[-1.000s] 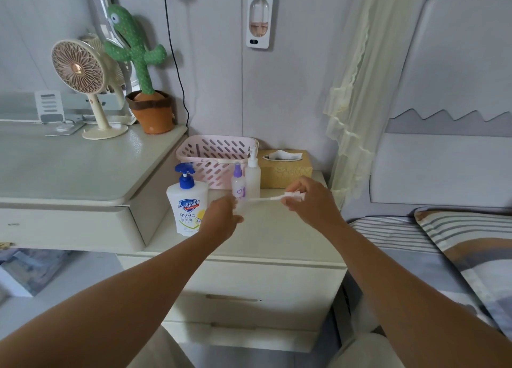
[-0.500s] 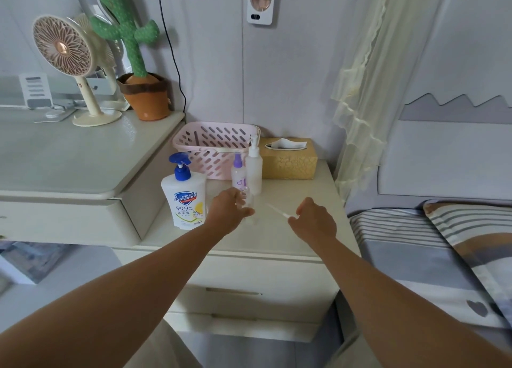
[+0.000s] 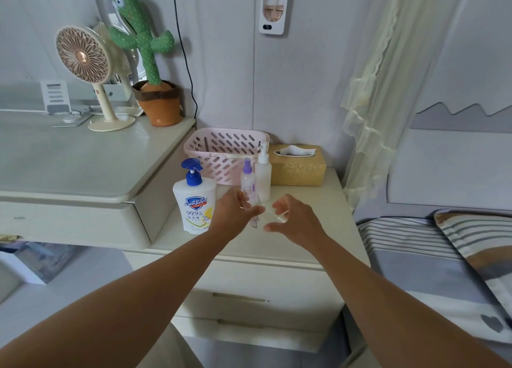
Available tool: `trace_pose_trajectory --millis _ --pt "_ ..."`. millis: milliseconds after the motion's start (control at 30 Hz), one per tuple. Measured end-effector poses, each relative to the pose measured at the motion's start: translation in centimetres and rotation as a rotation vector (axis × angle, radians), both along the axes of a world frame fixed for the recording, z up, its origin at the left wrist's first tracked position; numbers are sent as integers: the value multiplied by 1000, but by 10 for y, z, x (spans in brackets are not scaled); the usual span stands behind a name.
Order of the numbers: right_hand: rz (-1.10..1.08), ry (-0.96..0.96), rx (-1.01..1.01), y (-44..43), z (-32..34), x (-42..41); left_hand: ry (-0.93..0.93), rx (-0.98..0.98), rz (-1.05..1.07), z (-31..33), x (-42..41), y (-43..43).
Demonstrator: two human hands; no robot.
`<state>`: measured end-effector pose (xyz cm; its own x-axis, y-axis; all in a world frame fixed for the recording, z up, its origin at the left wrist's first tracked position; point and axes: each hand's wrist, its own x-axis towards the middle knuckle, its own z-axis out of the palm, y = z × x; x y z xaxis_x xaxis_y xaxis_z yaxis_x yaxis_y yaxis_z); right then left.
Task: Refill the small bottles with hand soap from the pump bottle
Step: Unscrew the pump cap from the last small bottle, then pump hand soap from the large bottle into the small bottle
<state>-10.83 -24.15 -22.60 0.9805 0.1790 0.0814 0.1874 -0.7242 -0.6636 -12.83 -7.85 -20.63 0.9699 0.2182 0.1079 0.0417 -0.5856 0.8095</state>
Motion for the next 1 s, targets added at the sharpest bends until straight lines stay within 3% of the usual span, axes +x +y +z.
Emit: trace_pose_trajectory --millis 367,633,700,833,1000 --pt "46 -149 1 23 25 -31 -60 -37 -7 25 -21 8" --pt "53 -88 -20 34 45 -38 -522 39 229 45 -35 58" --pt "58 -81 -28 37 47 -38 -463 66 282 43 -31 73" --pt "58 -77 -42 40 52 -41 -122 22 211 38 -15 91" --pt "49 -94 -74 36 58 -41 -38 -95 90 36 -2 86"
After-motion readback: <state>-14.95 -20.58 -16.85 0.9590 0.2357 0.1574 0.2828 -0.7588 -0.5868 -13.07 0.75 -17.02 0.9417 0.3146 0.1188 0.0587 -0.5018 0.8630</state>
